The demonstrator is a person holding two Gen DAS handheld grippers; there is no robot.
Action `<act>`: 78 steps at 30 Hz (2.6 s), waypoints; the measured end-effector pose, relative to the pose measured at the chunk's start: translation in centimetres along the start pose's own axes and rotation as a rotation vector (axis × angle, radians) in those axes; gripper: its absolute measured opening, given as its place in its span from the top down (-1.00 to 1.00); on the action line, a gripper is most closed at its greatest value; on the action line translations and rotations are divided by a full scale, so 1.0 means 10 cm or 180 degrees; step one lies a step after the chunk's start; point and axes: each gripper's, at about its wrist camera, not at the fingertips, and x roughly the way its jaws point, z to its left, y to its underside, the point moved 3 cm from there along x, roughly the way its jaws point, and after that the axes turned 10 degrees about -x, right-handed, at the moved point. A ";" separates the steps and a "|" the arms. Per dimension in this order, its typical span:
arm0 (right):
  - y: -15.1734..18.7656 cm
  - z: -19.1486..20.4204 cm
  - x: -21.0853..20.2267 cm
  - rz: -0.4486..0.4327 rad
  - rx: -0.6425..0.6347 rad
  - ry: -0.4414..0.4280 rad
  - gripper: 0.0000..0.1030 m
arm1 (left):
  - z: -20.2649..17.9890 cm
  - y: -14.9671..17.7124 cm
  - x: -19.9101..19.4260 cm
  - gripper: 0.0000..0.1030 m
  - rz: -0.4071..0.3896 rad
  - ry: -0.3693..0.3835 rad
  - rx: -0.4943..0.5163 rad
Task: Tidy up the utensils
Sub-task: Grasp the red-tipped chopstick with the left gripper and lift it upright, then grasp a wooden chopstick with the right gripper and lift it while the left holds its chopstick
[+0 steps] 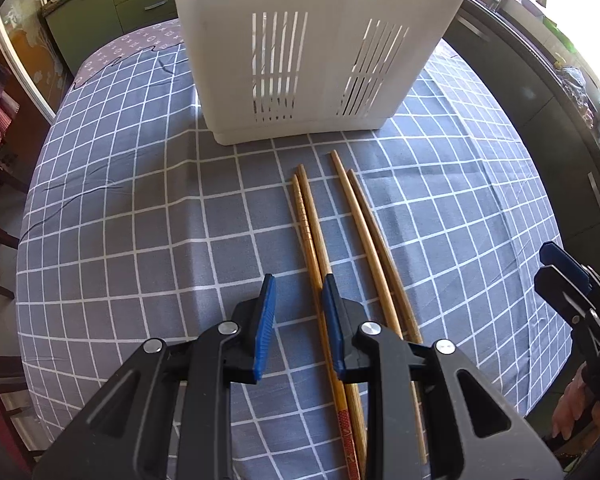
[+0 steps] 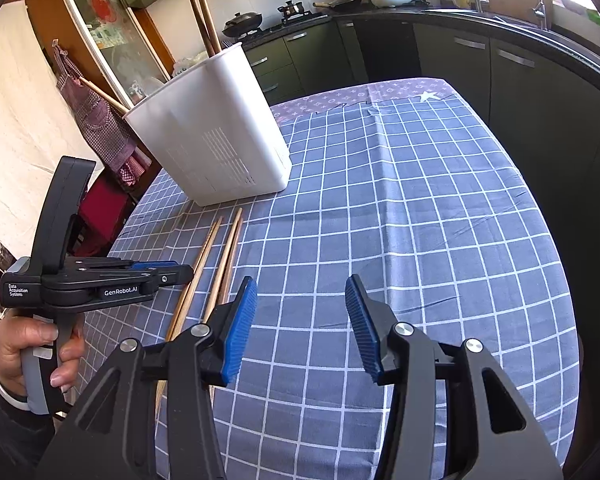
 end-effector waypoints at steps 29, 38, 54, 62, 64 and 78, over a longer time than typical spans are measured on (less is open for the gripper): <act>0.00 0.18 0.15 0.0137 -0.0136 -0.0005 0.00 | 0.22 0.06 -0.85 0.88 -0.0773 0.0292 -0.0025; -0.17 0.34 0.35 0.0251 -0.0264 -0.0165 0.00 | 0.25 0.04 -1.48 0.88 -0.1400 0.0430 0.0052; -0.20 0.77 0.93 0.0661 -0.0839 0.0103 0.60 | 0.26 0.06 -1.48 0.88 -0.1454 0.0526 0.0116; -0.15 0.78 0.94 0.0736 -0.0929 0.0225 0.60 | 0.27 0.06 -1.47 0.88 -0.1440 0.0539 0.0113; -0.14 0.81 0.94 0.0740 -0.0948 0.0221 0.60 | 0.27 0.06 -1.47 0.88 -0.1434 0.0545 0.0120; -0.23 0.92 1.16 0.0789 -0.1019 0.0316 0.63 | 0.26 0.09 -1.45 0.88 -0.1393 0.0540 0.0141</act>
